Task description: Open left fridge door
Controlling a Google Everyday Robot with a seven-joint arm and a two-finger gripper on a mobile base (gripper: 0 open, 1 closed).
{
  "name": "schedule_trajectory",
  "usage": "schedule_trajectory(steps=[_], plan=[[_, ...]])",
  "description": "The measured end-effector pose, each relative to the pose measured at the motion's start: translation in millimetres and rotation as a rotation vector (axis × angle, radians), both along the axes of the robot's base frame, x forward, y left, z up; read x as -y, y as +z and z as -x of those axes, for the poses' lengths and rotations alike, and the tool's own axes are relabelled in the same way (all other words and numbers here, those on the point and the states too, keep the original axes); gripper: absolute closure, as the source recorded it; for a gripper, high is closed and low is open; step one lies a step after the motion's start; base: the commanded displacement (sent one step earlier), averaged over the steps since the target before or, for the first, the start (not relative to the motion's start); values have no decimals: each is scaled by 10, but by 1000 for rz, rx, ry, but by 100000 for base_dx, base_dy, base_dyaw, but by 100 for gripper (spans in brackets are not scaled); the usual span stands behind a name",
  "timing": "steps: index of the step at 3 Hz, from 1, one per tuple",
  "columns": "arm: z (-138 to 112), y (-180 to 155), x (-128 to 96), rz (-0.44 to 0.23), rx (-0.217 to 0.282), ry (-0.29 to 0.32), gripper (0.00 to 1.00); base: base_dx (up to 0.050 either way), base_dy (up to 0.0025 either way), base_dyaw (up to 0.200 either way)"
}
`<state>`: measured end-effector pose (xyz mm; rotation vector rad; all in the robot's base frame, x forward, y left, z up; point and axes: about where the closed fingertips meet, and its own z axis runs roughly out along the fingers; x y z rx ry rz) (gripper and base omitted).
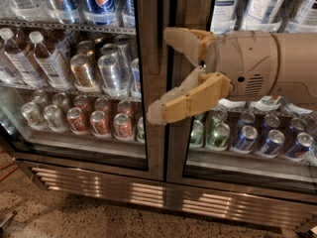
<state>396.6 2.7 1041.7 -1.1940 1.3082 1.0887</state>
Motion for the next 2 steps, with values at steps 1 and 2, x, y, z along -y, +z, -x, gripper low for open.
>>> schedule_trajectory(steps=[1,2], plan=[[6,0,-10,2,12,-6,0,0,0,0],[53,17,-36,67,77,-13,0,0,0,0]])
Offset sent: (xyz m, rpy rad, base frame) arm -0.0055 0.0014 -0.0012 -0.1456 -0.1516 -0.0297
